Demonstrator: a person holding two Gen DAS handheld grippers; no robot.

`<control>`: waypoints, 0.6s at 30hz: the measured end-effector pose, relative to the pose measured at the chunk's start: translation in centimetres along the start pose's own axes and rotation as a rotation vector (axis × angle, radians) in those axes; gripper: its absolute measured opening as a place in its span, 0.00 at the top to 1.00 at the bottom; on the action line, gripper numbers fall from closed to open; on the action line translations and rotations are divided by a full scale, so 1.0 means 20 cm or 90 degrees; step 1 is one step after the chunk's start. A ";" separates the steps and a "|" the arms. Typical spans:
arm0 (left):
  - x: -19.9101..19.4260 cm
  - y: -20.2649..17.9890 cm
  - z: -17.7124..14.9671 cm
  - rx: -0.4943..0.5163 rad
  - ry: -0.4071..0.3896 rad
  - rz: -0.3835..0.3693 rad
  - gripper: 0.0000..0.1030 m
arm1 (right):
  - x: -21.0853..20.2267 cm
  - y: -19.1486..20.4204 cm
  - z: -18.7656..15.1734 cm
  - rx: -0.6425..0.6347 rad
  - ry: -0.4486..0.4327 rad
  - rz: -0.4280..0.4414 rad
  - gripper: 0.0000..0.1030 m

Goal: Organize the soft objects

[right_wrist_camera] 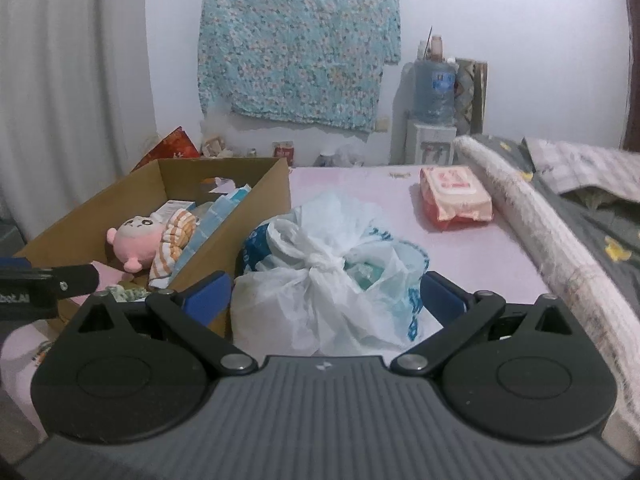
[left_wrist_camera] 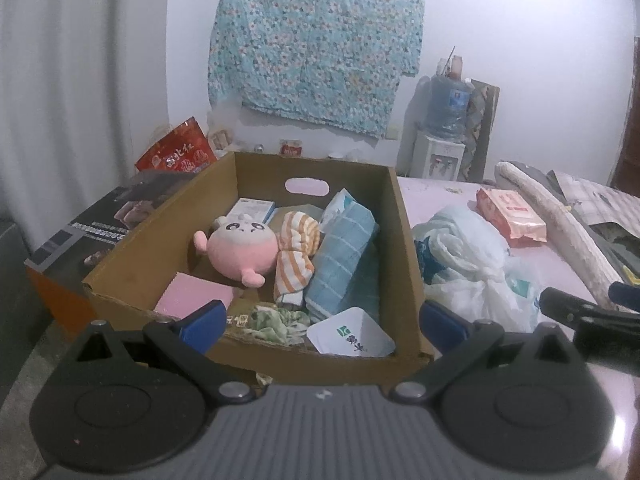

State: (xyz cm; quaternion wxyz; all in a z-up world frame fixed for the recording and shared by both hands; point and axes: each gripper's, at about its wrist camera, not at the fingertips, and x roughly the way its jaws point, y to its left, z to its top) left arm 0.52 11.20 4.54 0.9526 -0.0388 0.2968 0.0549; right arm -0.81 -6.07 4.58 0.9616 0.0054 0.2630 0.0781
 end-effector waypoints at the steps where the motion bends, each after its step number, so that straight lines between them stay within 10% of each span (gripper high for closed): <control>1: 0.01 0.00 0.00 -0.001 0.004 0.001 0.00 | 0.00 -0.01 -0.01 0.009 0.008 0.007 0.01; 18: 0.02 0.03 -0.01 -0.008 0.080 0.052 0.00 | 0.02 0.01 -0.03 0.029 0.085 0.033 0.01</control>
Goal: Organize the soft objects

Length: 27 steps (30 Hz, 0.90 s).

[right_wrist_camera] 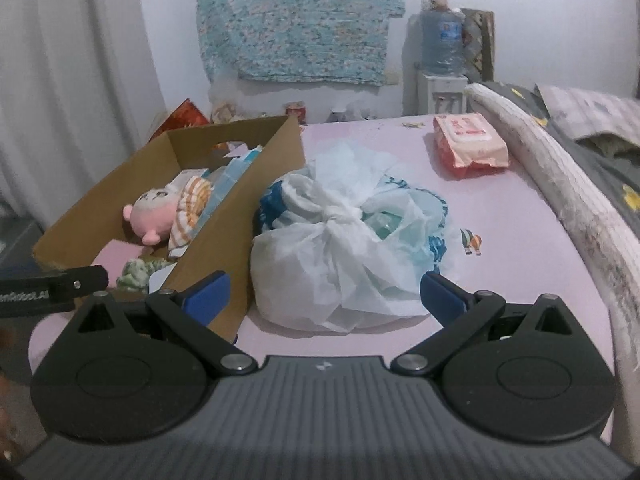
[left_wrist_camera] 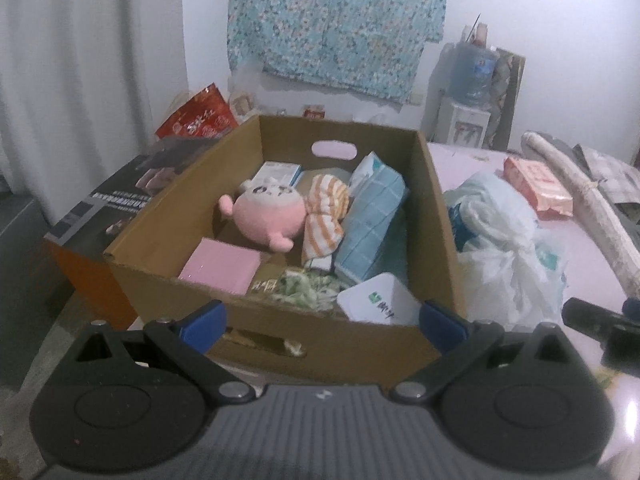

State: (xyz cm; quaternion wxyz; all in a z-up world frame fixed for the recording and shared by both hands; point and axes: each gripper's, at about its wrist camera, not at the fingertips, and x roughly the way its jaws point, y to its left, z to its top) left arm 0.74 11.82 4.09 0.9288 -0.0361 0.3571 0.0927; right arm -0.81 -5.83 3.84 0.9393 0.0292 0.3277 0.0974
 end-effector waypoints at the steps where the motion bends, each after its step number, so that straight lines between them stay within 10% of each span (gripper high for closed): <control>1: 0.00 0.00 0.00 -0.002 0.007 0.004 0.00 | -0.01 0.02 0.00 -0.013 0.001 0.001 0.01; 27: -0.01 -0.01 -0.06 0.030 0.061 0.014 0.00 | -0.01 0.12 -0.01 -0.052 0.039 -0.002 0.01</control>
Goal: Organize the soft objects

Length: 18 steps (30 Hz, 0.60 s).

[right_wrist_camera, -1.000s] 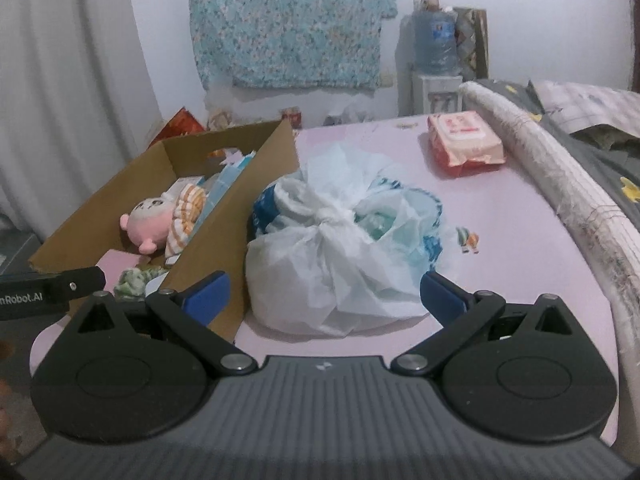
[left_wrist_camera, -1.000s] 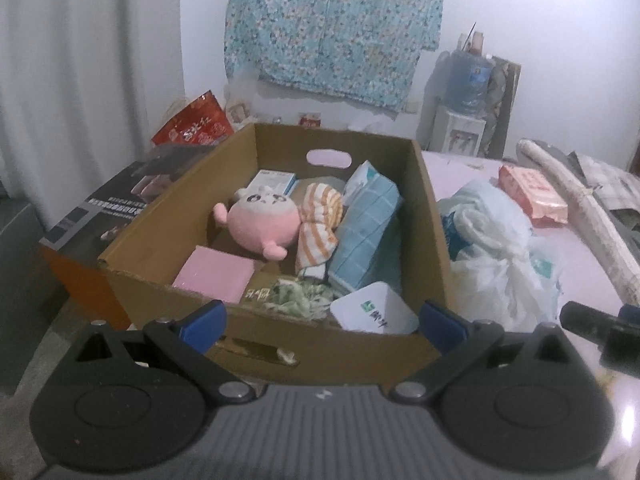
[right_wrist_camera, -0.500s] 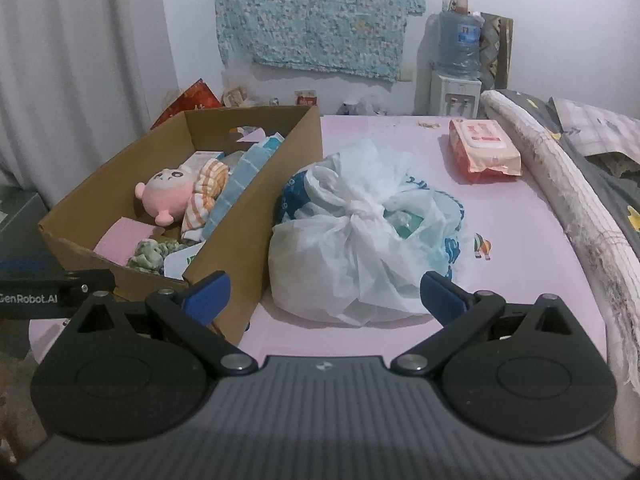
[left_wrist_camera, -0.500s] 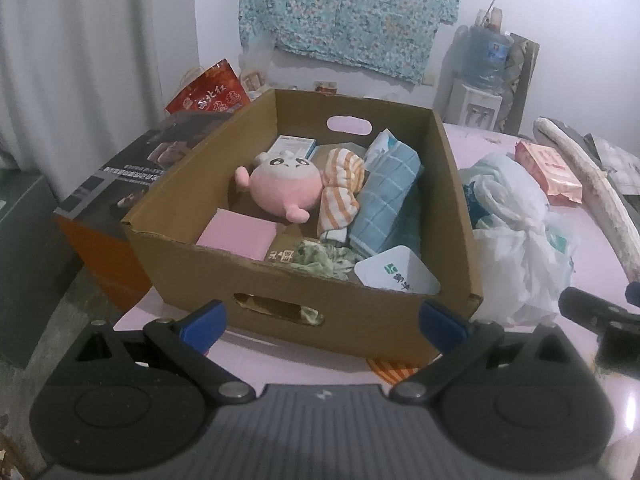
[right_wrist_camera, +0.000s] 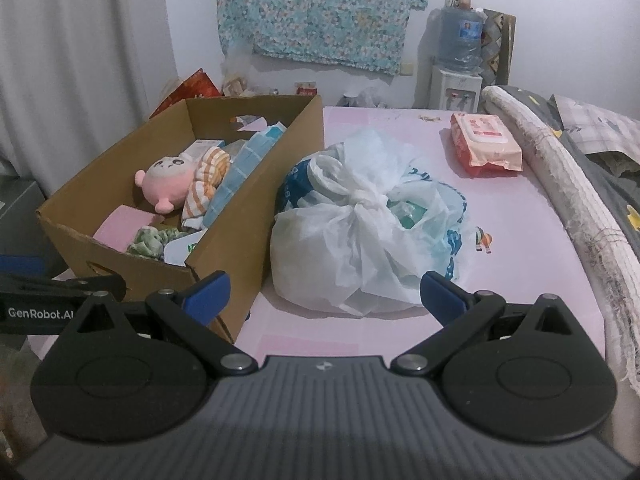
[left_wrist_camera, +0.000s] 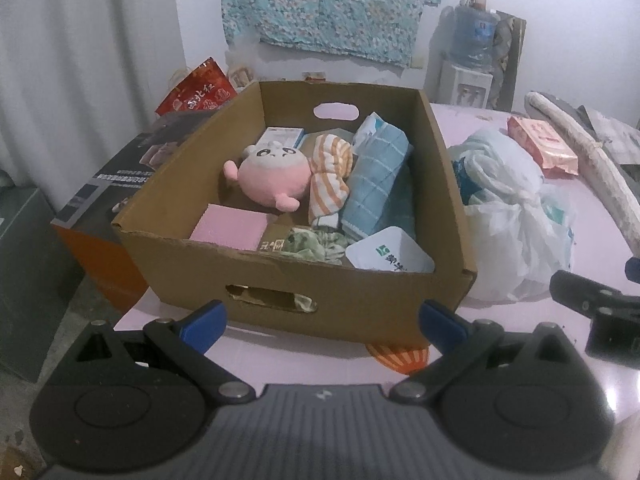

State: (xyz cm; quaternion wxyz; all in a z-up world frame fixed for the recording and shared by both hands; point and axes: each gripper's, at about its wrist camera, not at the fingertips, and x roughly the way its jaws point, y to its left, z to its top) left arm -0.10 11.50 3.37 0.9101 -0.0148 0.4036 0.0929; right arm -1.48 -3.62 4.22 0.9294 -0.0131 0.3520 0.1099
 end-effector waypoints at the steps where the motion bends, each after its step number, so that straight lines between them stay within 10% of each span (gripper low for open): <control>1: 0.00 0.00 0.00 0.001 0.002 0.001 0.00 | 0.00 0.00 0.00 -0.002 0.001 0.000 0.01; 18: 0.02 0.01 -0.01 0.008 0.011 0.009 0.00 | 0.02 0.02 0.00 -0.019 0.007 -0.005 0.01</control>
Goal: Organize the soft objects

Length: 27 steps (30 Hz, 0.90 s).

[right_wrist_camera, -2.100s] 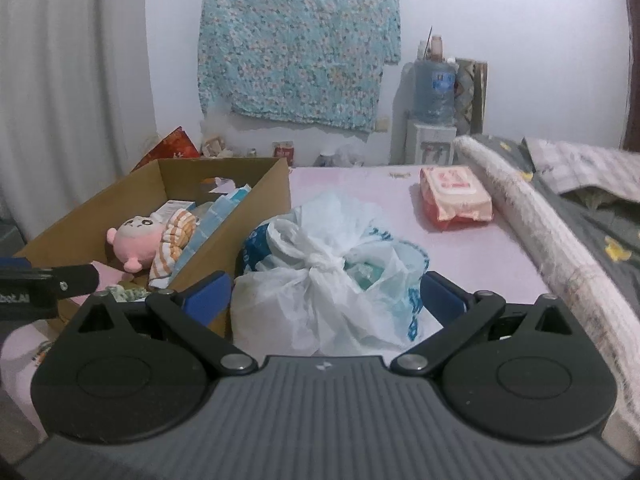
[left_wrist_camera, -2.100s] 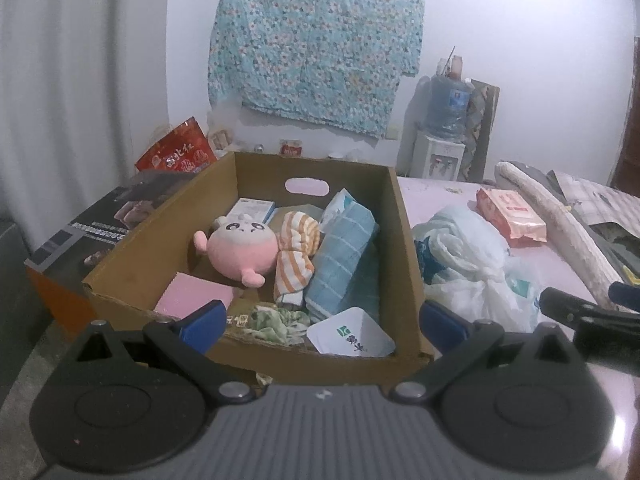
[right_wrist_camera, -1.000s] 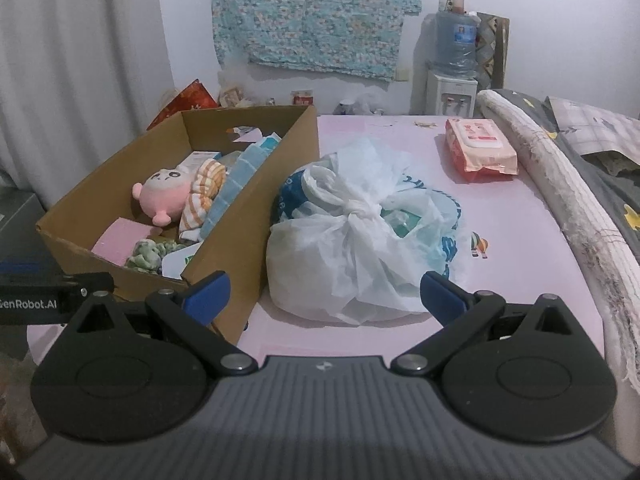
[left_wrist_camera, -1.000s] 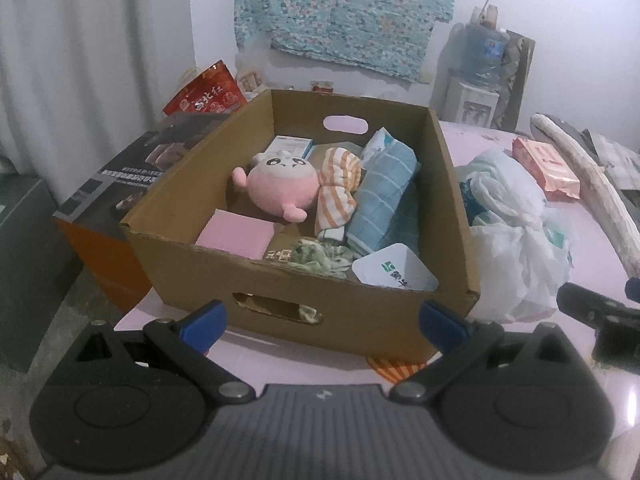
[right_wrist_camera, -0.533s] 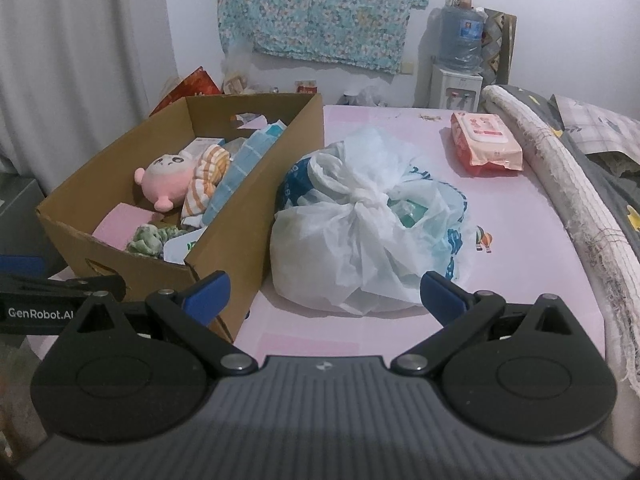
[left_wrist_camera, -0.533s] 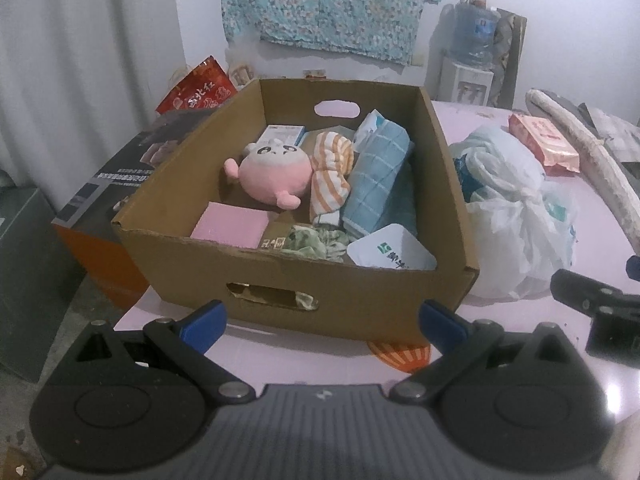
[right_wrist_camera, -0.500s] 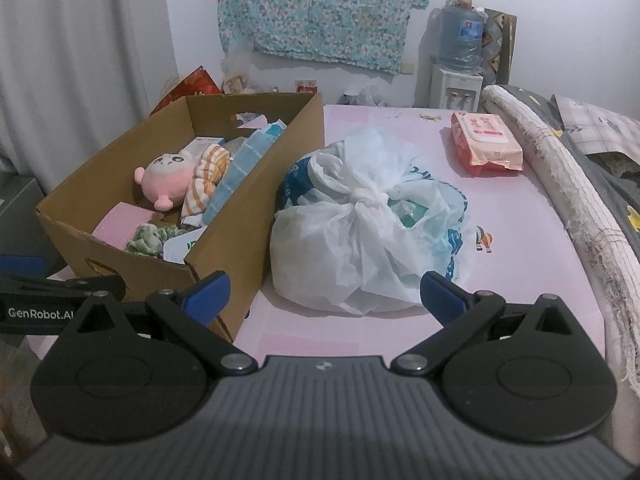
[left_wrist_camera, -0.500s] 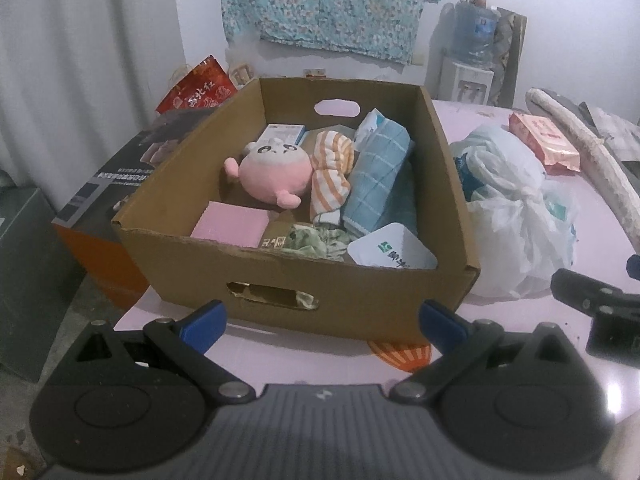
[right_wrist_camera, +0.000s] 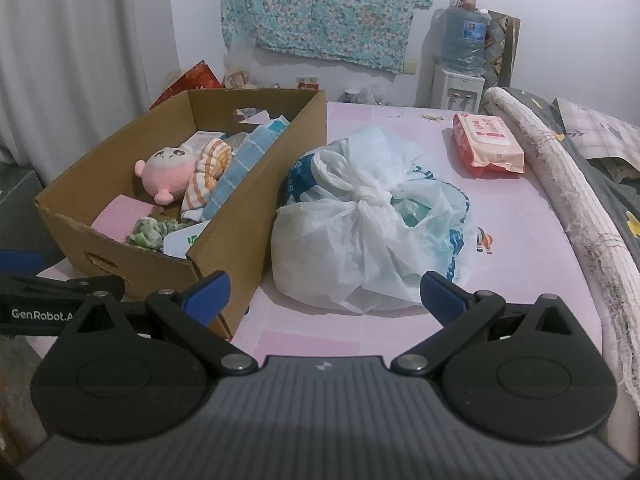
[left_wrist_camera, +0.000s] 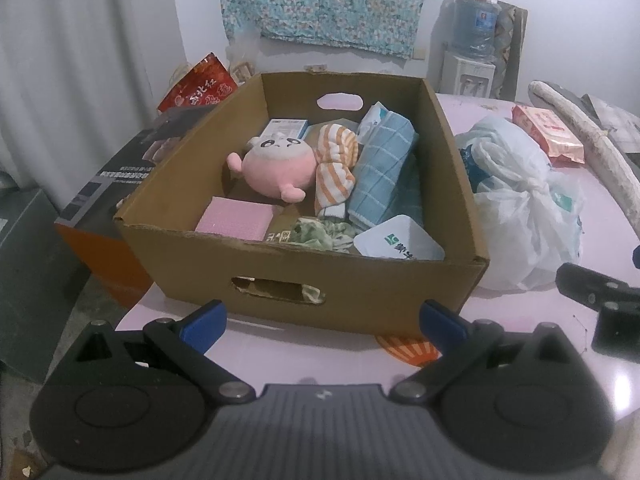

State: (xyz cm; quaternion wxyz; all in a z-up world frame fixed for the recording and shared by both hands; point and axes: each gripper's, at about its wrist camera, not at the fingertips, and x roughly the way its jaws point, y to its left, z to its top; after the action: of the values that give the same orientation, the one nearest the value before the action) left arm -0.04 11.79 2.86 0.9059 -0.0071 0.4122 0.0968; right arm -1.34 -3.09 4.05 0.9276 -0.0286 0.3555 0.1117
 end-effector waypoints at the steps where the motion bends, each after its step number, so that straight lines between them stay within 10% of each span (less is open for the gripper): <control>1: 0.00 0.00 0.00 -0.001 -0.001 0.000 0.00 | 0.00 0.00 0.00 0.000 0.000 0.000 0.01; 27: 0.00 0.02 0.00 -0.003 -0.002 0.001 0.00 | 0.01 0.00 -0.01 -0.005 0.009 0.003 0.01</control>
State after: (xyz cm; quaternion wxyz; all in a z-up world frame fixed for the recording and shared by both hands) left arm -0.12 12.15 2.86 0.9066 -0.0087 0.4103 0.0983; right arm -1.31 -3.06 3.72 0.9248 -0.0321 0.3614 0.1149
